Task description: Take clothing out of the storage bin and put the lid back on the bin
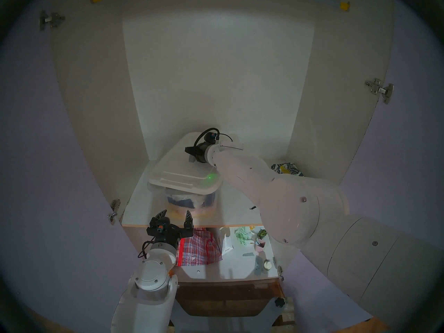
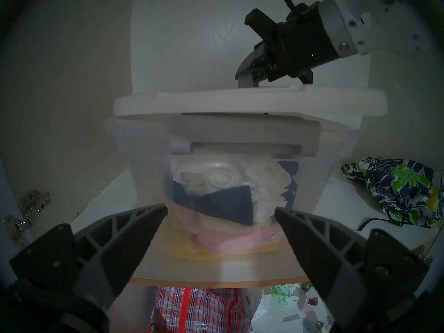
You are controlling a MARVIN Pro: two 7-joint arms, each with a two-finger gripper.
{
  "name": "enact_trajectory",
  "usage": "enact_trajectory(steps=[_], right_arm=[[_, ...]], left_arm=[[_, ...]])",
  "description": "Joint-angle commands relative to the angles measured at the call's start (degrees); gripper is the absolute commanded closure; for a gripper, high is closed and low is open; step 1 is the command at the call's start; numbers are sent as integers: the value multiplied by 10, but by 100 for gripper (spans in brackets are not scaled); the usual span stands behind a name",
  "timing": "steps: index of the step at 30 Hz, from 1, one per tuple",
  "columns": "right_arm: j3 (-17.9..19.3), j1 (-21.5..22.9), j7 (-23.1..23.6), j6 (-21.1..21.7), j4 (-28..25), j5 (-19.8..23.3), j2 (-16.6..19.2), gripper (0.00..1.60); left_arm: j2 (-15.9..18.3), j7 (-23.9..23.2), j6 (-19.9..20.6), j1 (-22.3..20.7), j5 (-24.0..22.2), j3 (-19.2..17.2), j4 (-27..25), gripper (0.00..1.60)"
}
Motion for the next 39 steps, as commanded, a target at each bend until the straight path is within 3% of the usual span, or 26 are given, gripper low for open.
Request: enact_trajectory(steps=[1,13,27,28,29,30,39], right_arm=[[7,38,-7,-10,-19,7,-9,160],[-3,30,-12,-3,0,-5,-24,160],[-22,18,-16,-1,15,-25,-14,160],[-23,17,-18,-1,16,-27,-15,139],[-26,15,-22,-1,17,-29,-16,139],[-27,13,-23,-2,18,-31,-16,0],[-40,14,-61,-13,12,-46,-22,0]], left_arm=[[0,-1,-4,-7,0,1,-13,0],[1,1,-4,-8,0,2,-11,0],[0,5,-4,-11,0,2,-4,0],[0,5,-4,-11,0,2,-3,0],[0,5,-4,-11,0,3,-3,0],[0,5,-4,-12,0,3,-2,0],[1,7,-5,-13,0,4,-3,0]])
